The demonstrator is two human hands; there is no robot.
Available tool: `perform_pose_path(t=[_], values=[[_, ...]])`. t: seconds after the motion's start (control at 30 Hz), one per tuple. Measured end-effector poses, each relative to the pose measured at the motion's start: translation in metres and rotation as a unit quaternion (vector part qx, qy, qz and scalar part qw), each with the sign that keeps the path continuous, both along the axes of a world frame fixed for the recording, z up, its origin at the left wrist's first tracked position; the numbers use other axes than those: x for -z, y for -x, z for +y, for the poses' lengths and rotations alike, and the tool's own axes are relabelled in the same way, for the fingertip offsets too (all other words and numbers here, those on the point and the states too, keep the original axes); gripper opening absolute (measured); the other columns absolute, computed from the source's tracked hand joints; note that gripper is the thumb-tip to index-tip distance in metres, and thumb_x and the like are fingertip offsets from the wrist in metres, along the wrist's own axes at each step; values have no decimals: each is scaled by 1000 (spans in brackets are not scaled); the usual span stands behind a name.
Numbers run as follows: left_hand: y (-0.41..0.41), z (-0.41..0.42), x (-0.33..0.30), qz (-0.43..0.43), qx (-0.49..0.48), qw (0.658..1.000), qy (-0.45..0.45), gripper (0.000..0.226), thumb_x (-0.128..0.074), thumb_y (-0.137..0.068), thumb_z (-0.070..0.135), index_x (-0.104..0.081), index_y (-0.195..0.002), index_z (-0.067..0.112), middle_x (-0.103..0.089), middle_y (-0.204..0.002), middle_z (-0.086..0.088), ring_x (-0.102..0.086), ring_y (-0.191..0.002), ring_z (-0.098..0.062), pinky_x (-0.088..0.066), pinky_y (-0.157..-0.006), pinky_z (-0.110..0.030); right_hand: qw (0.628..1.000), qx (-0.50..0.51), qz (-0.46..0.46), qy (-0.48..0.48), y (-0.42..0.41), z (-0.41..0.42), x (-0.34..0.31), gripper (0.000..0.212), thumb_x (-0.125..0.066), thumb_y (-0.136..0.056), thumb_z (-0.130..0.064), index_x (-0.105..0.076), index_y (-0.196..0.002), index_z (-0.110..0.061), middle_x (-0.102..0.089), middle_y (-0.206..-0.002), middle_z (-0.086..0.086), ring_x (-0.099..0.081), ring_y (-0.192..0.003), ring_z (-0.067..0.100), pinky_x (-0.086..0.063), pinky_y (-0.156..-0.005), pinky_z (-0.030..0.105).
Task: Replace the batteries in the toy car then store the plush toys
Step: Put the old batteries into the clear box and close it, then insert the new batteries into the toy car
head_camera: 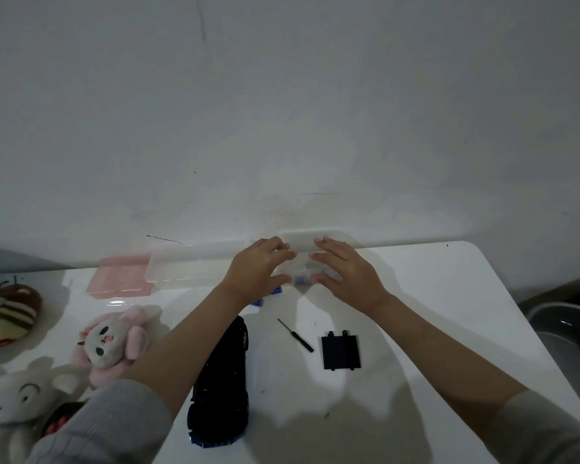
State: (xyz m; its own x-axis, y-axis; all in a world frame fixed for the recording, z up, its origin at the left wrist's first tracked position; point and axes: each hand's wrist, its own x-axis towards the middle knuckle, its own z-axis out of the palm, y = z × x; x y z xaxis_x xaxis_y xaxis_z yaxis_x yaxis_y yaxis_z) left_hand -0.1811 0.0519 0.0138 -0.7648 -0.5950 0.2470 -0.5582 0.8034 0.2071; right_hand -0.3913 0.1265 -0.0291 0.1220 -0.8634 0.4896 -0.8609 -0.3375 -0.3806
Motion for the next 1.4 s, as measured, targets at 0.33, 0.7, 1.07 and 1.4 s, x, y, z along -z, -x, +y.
perform_pose_path(t=[0.33, 0.7, 1.07, 1.4], values=[[-53, 47, -26, 152, -115, 968, -161, 58, -69, -76, 45, -54, -127, 23, -52, -124, 7, -45, -110, 2, -32, -90, -7, 991, -27, 14, 133, -44, 21, -30, 24, -68, -82, -22, -69, -99, -5, -67, -107, 15, -64, -97, 29, -56, -73, 35], [-123, 145, 14, 217, -275, 896, -274, 83, -62, -61, 65, -38, -136, 37, -26, -144, 0, -15, -141, -9, -25, -109, -28, 980, -89, 41, -171, -128, 2, -10, 44, -59, -88, -26, -51, -130, -13, -50, -131, 12, -44, -123, 28, -49, -90, 41], [-126, 149, 27, 212, -283, 874, -333, 86, -64, -64, 62, -23, -138, 49, -39, -132, 6, -36, -125, -14, -35, -106, -35, 979, -61, 130, -148, -137, -23, 8, 33, -57, -89, -27, -56, -109, 0, -56, -103, 17, -56, -85, 35, -47, -67, 41], [-123, 149, 31, 257, -288, 855, -346, 81, -73, -68, 49, -31, -137, 45, -51, -129, 17, -47, -123, -12, -46, -100, -41, 967, -107, 139, -188, -134, -25, 4, 30, -45, -95, -32, -52, -108, -6, -58, -104, 9, -59, -72, 34, -41, -56, 34]])
